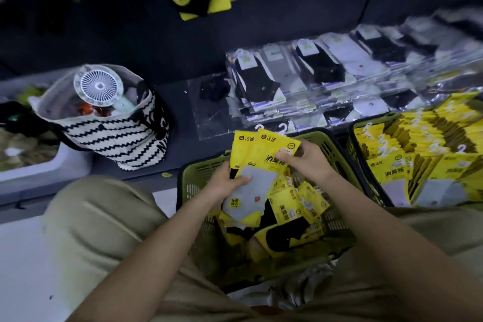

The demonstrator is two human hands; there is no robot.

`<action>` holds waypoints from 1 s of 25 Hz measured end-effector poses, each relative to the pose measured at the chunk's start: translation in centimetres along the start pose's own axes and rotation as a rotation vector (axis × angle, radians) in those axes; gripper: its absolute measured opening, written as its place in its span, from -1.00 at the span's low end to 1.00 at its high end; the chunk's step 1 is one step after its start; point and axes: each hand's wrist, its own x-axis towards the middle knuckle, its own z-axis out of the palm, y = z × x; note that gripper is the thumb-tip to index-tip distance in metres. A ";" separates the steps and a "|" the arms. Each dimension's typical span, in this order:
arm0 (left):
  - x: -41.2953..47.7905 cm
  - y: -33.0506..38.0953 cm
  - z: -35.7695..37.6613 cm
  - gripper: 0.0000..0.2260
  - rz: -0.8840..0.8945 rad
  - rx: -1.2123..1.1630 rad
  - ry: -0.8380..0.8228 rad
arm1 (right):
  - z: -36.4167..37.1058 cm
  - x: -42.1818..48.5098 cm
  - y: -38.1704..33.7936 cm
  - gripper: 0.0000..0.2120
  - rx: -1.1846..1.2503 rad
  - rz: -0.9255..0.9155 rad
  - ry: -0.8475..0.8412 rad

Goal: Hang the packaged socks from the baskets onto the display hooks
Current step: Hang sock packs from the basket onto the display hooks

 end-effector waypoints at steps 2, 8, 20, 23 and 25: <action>-0.2 2.3 -0.8 -0.71 0.067 -0.063 -0.029 | 0.5 0.0 -2.6 -0.89 0.165 -0.086 0.061; -1.4 7.6 -2.4 -0.54 0.157 -0.334 0.074 | -0.2 1.1 -10.4 -0.90 0.286 -0.204 0.116; -1.3 19.9 -11.1 -0.74 0.537 -0.246 0.444 | -3.3 2.8 -24.7 -0.94 0.467 -0.493 0.084; -1.8 23.5 -13.7 -0.83 0.669 -0.222 0.552 | -4.9 3.5 -29.3 -0.92 0.448 -0.559 0.132; -2.5 25.5 -15.3 -0.85 0.765 -0.196 0.628 | -5.6 4.0 -32.4 -0.92 0.425 -0.609 0.156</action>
